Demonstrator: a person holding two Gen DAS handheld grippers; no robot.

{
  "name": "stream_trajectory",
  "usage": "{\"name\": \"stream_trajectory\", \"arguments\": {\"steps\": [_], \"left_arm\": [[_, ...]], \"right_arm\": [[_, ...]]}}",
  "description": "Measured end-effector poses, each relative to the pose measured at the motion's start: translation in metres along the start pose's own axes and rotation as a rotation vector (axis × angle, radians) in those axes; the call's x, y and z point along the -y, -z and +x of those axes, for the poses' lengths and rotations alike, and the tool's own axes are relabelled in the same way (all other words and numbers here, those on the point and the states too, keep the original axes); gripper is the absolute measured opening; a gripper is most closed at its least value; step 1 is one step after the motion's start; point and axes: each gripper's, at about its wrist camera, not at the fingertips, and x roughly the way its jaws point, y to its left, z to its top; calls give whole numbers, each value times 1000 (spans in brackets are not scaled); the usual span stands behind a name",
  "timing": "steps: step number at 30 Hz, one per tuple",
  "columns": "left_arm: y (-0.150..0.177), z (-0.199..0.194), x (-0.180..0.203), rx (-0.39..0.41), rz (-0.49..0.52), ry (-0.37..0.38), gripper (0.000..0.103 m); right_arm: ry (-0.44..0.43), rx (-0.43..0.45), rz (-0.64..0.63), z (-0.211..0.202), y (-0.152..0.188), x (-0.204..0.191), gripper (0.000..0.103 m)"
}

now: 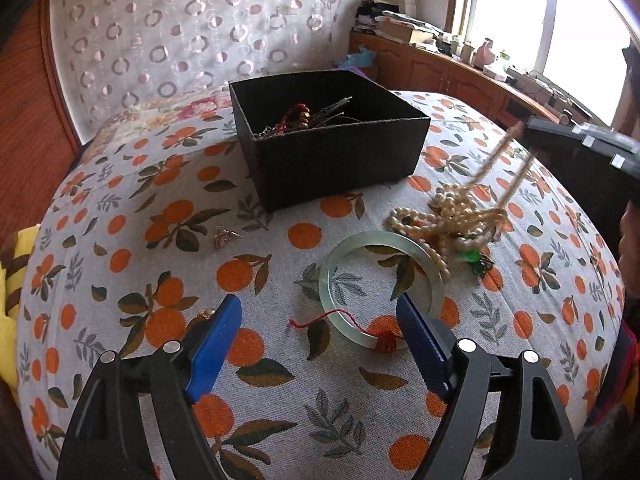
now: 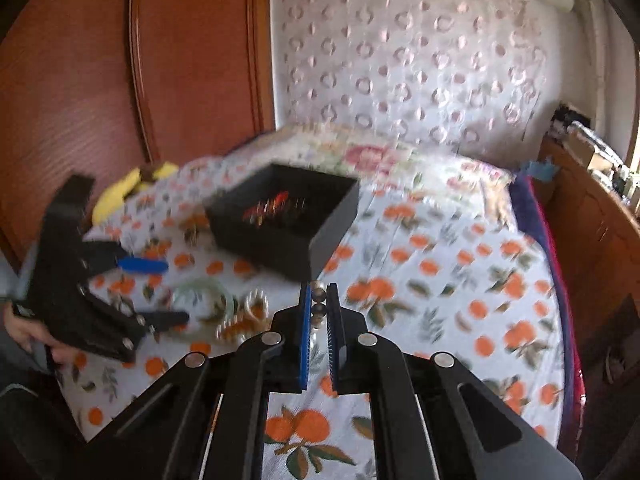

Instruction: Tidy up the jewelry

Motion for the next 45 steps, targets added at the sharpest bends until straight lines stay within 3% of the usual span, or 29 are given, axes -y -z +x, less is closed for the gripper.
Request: {"name": "stream_trajectory", "arguments": {"steps": [8,11,15,19,24,27,29,32,45], "left_arm": [[-12,-7,13,55,29,24,76],[-24,-5,23,69,53,77,75],[-42,7,25,41,32,136,53],[-52,22,30,-8,53,146,35],[-51,37,45,-62,119,126,29],[-50,39,51,-51,167,93,26],[-49,37,54,-49,189,101,4],[-48,33,57,-47,212,90,4],[-63,-8,37,55,143,103,3]], "right_arm": [[49,104,-4,-45,-20,14,8],[69,105,9,-50,-18,24,8],[82,84,29,-45,-10,32,8],[75,69,35,-39,-4,33,8],[65,68,36,-35,-2,31,8],[59,69,32,-35,-3,28,8],[58,69,28,-35,-3,27,8],[58,73,26,-36,-4,26,8],[54,86,14,-40,-9,22,8]]}}
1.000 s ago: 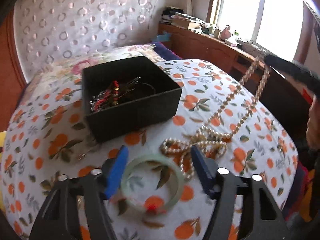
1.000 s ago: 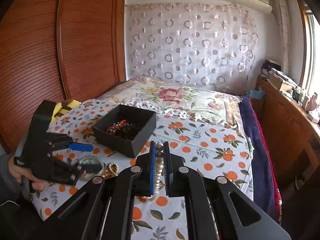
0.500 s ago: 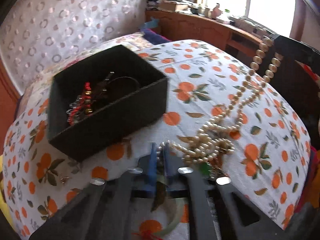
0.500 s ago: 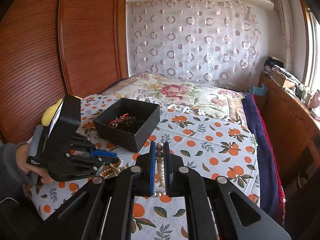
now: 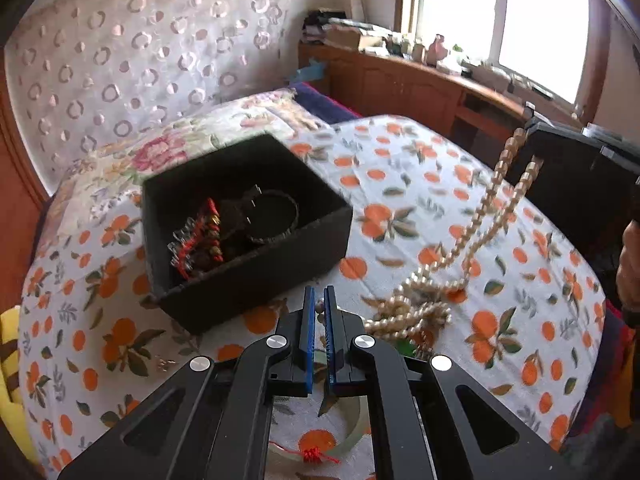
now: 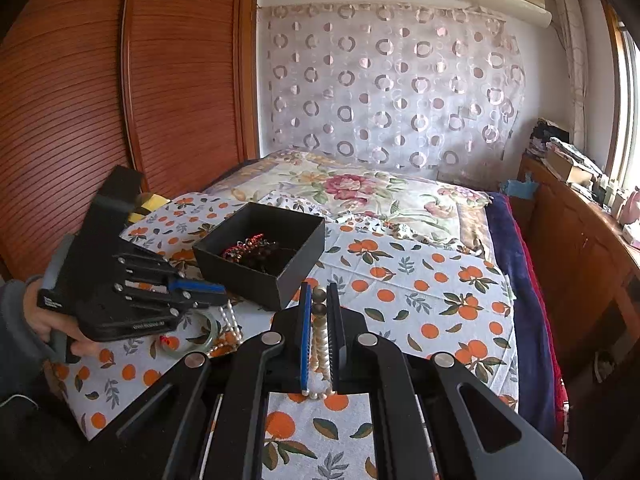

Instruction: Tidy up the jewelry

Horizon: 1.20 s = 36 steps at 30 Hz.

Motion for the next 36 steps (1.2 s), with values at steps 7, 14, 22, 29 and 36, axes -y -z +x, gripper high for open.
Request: {"name": "stream_trajectory", "arguments": {"steps": [7,14,22,29,36], "left_arm": [[-36,-48,3,140,-13,10,3],[-72,-90,6,246,0,-22,3],[-101,-121,1,318,7,-67,3],[-130,-134,-17,357,-17,-117,3],[-157,-126,-43,352,-49,-155,4]], "right_arm": [[-8,42,-16,-9,-20,-4,8],[-23,110,-36,-19,-56,-11,8],[-41,170,-45,-25,-96,-12,8],[-26,200,-52,-16,-129,-9,8],[-36,198,-48,5,-156,-7,8]]}}
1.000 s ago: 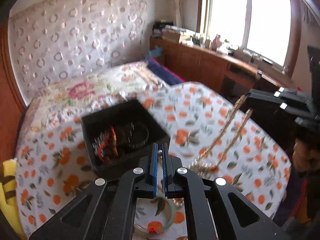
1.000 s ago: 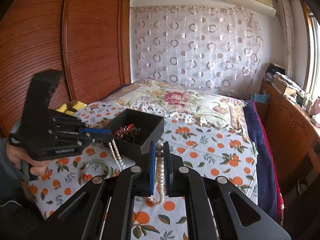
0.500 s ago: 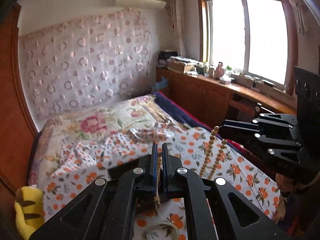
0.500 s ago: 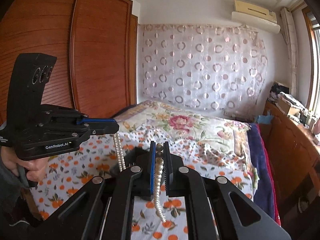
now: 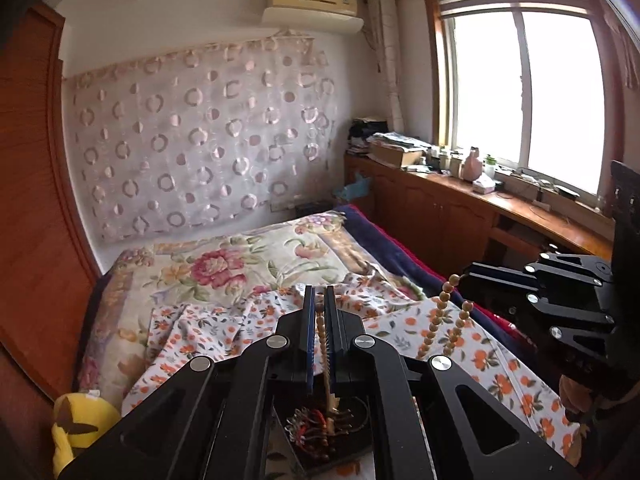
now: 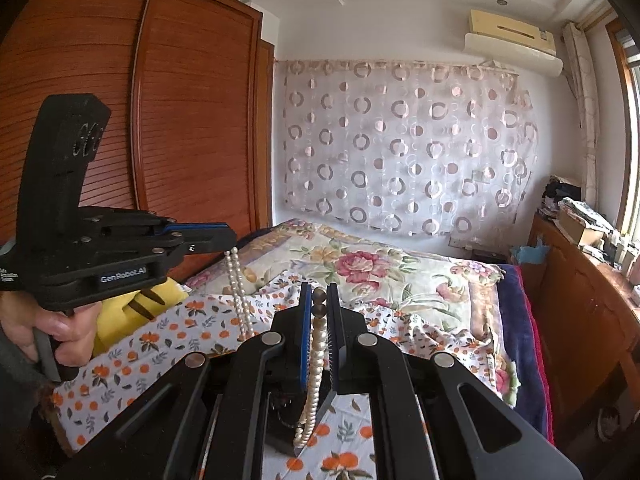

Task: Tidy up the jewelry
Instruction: 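Carry both pearl strands over the black box and open both grippers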

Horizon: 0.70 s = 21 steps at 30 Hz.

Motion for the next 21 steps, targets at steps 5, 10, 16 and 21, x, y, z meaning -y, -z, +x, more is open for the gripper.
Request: {"name": "stream_trajectory", "arguments": {"steps": [5,10,16,21], "left_arm": [[-3,22,-12,-26,-12,-21,4],[14,50,-25,-81,-36,-40,4],[45,74,-35,-141,-58,-40,4],[61,84,-40,-173,-65,-60,4]], "right_arm": [[-6,-20,5,27,-10,0,8],[-5,-53,24,58,-18,1,8],[-27,-43,62,66,-25,4,8],[-30,-44,53,70,-25,-2,8]]}}
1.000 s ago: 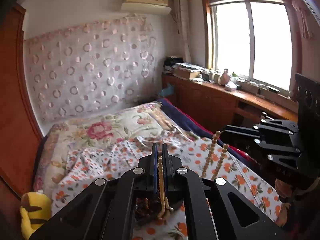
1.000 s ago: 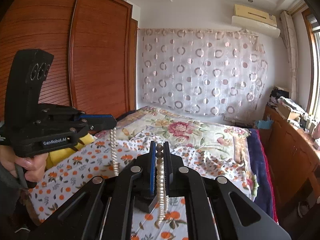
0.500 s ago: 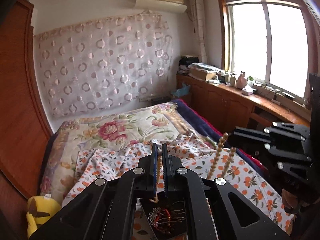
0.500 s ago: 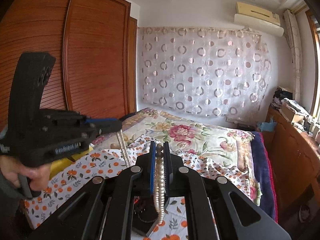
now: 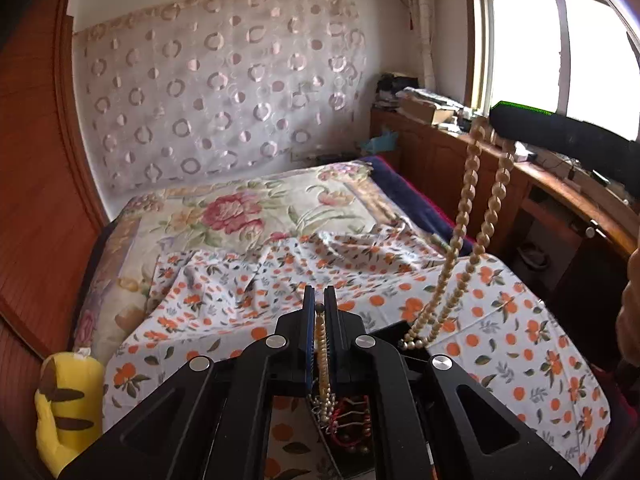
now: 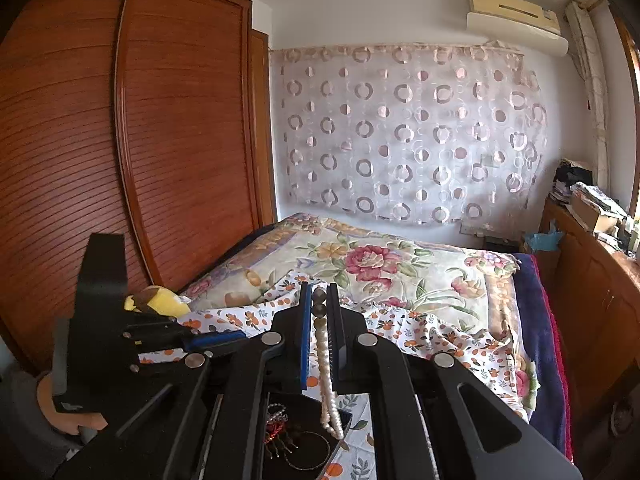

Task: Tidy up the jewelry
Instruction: 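Carry both pearl strands over the black box and open both grippers, then lower the left gripper onto the green jade bangle with red string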

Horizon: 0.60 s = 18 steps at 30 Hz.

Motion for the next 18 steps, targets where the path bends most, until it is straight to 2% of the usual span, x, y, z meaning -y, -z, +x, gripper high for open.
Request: {"name": "stream_trajectory", "arguments": {"steps": [5,6,8,10,13,18], "left_arm": [[14,3,-1,-17,4,-14,8],[17,2,-1,-18,7,-16,11],[24,-3,0,-13,12,-15,25],[31,-8,2,-10,18,-5,27],[43,-17,6,-12,31,3,37],[65,-31,14,-10,53,18,48]], "right_arm": [[8,-43,-4,15,11,-4,8],[14,-59,-7,21,18,-5,8],[17,-92,-16,32,28,-7,9],[20,-127,-13,40,39,-7,9],[30,-147,-18,43,51,-8,13],[13,-159,-20,31,71,-11,14]]}}
